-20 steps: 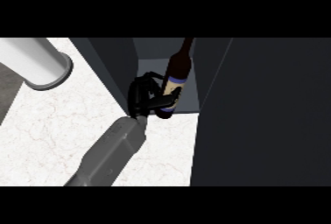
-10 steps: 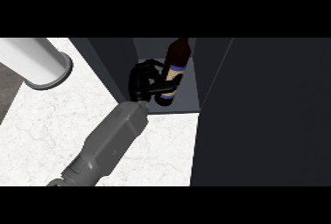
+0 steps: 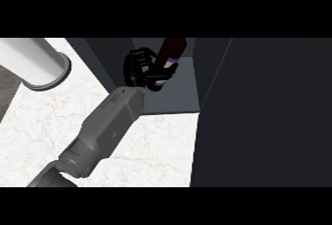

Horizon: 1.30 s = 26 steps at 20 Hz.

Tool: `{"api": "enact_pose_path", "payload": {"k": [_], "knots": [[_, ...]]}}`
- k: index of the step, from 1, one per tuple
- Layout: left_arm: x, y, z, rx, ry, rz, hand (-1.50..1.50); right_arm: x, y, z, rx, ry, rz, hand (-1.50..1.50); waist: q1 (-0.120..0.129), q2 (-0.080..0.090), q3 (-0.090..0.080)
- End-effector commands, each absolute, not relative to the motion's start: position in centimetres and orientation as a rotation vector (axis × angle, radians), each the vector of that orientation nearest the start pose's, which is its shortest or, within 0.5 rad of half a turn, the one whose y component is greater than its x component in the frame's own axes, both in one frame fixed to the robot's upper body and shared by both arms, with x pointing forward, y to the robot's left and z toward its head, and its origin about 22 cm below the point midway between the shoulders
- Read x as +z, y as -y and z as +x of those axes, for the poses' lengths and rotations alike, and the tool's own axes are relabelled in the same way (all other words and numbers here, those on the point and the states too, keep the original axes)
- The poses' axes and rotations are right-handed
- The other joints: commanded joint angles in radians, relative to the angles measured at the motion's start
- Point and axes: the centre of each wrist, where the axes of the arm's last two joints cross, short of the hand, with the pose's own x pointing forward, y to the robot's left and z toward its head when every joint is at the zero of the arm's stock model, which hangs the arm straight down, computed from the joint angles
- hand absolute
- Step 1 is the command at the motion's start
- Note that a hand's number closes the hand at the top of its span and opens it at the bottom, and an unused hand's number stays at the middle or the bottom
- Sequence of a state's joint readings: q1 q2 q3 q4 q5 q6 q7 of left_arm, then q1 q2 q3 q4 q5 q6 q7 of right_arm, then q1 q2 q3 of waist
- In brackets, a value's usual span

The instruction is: Pick up the wine, place it into the cabinet and close the cabinet

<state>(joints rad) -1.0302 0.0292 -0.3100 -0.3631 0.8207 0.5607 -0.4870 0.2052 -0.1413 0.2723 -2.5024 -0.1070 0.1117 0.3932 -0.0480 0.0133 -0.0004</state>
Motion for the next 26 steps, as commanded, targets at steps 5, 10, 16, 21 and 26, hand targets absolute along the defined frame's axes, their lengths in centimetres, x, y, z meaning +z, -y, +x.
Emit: {"api": "enact_pose_path", "payload": {"k": [5,10,16,21,26], "knots": [[6.8,-10.9,44.6,0.197,1.671,0.383,-1.50,18.3,21.1,11.1,0.322,1.895,0.372,-1.50,-0.010,0.001,0.001],[4.5,-11.3,43.8,0.149,1.625,0.451,-1.50,19.0,21.1,10.5,0.350,1.913,0.407,-1.50,-0.018,0.007,0.000],[3.0,-13.4,43.5,0.134,1.585,0.481,-1.50,18.8,20.6,10.4,0.305,1.926,0.386,-1.50,-0.012,0.005,0.000],[3.9,-13.6,44.0,0.129,1.616,0.516,-1.50,18.9,20.8,9.5,0.326,1.905,0.409,-1.50,-0.026,0.006,0.000],[4.4,-14.0,44.2,0.114,1.682,0.407,-1.50,18.5,20.9,10.1,0.334,1.917,0.397,-1.50,-0.016,0.006,0.000]]}}
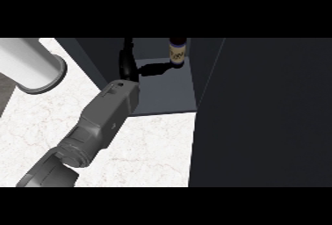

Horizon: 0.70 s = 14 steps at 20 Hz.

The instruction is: Pick up the wine, place it into the cabinet and close the cabinet

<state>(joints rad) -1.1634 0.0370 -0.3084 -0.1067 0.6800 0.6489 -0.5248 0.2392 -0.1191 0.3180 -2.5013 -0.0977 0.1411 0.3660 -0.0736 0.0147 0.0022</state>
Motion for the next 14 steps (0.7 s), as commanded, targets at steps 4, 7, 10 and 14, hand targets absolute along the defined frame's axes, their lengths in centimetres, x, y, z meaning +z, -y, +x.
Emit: {"api": "enact_pose_path", "payload": {"k": [4,7,10,14], "knots": [[4.2,-11.7,43.8,0.080,1.745,0.363,-1.50,18.1,21.1,9.5,0.326,1.898,0.428,-1.50,0.009,0.001,-0.002],[3.3,-12.1,43.4,0.079,1.757,0.281,-1.50,19.9,21.5,7.6,0.324,1.931,0.407,-1.50,0.031,-0.013,-0.003],[4.3,-11.0,43.5,0.105,1.810,0.174,-1.50,18.6,21.2,8.9,0.324,1.918,0.396,-1.50,0.036,-0.009,-0.002],[4.2,-11.5,43.3,0.117,1.864,0.109,-1.50,19.7,21.2,8.1,0.287,1.925,0.367,-1.50,0.061,-0.019,-0.003]]}}
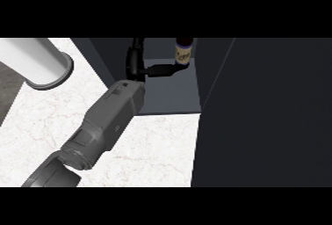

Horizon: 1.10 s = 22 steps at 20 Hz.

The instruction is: Pick up the wine, place it into the cabinet and close the cabinet

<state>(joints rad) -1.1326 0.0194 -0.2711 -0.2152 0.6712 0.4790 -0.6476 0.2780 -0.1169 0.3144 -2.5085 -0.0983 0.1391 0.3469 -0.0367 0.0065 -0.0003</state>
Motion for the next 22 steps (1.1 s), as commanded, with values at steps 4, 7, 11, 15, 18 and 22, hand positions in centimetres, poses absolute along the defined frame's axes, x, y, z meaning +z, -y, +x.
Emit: {"api": "enact_pose_path", "payload": {"k": [4,7,11,15,18,22], "knots": [[5.4,-9.6,43.1,0.104,1.876,0.053,-1.50,19.4,21.4,8.1,0.311,1.904,0.356,-1.50,0.032,-0.015,0.000],[4.3,-9.4,42.1,0.094,1.866,0.006,-1.50,18.9,21.4,8.2,0.275,1.891,0.375,-1.50,0.039,-0.017,0.001],[3.6,-8.9,40.6,0.116,1.908,-0.046,-1.50,19.2,21.5,8.2,0.256,1.914,0.353,-1.50,0.052,-0.021,0.000],[2.2,-8.1,38.1,0.115,1.898,-0.080,-1.50,18.8,21.4,8.8,0.283,1.918,0.335,-1.50,0.057,-0.021,0.001],[4.8,-9.4,38.1,0.096,1.880,-0.135,-1.50,18.8,21.2,8.6,0.262,1.915,0.335,-1.50,0.058,-0.022,0.001],[3.8,-8.6,34.2,0.136,1.864,-0.204,-1.50,18.5,21.4,8.8,0.272,1.916,0.331,-1.50,0.059,-0.022,0.001]]}}
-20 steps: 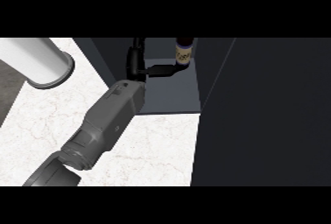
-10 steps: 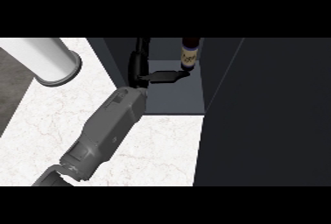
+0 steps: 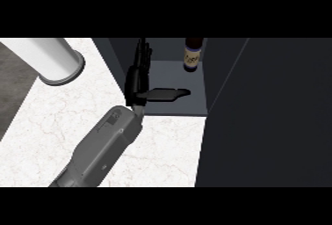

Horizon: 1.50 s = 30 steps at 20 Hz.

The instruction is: Pick up the wine, place it into the cabinet and close the cabinet

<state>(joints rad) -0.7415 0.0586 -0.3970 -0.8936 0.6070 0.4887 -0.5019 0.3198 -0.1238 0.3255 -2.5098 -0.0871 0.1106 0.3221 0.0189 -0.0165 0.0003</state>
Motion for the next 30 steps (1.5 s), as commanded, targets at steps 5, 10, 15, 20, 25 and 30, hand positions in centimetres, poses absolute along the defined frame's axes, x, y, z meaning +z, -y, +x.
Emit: {"api": "enact_pose_path", "payload": {"k": [5,10,15,20,25,30], "knots": [[3.6,-9.5,30.3,0.169,1.863,-0.233,-1.50,19.1,20.9,8.1,0.269,1.926,0.355,-1.50,-0.006,0.005,-0.001],[2.2,-10.6,25.7,0.155,1.881,-0.269,-1.50,19.4,21.2,8.2,0.323,1.920,0.342,-1.50,-0.013,0.010,-0.001],[2.3,-10.7,21.5,0.186,1.888,-0.250,-1.50,20.0,21.5,7.3,0.360,1.882,0.349,-1.50,-0.018,0.009,0.000],[2.3,-13.4,19.7,0.178,1.887,-0.217,-1.50,19.5,20.5,7.8,0.644,1.758,0.444,1.50,-0.013,0.008,-0.001],[2.2,-15.8,18.9,0.194,1.897,-0.186,-1.50,18.8,18.9,7.5,0.738,1.677,0.665,1.50,-0.013,0.010,-0.001],[4.1,-20.0,16.3,0.154,1.906,-0.159,-1.50,19.3,17.6,6.9,0.758,1.701,0.679,1.50,-0.010,0.007,-0.002]]}}
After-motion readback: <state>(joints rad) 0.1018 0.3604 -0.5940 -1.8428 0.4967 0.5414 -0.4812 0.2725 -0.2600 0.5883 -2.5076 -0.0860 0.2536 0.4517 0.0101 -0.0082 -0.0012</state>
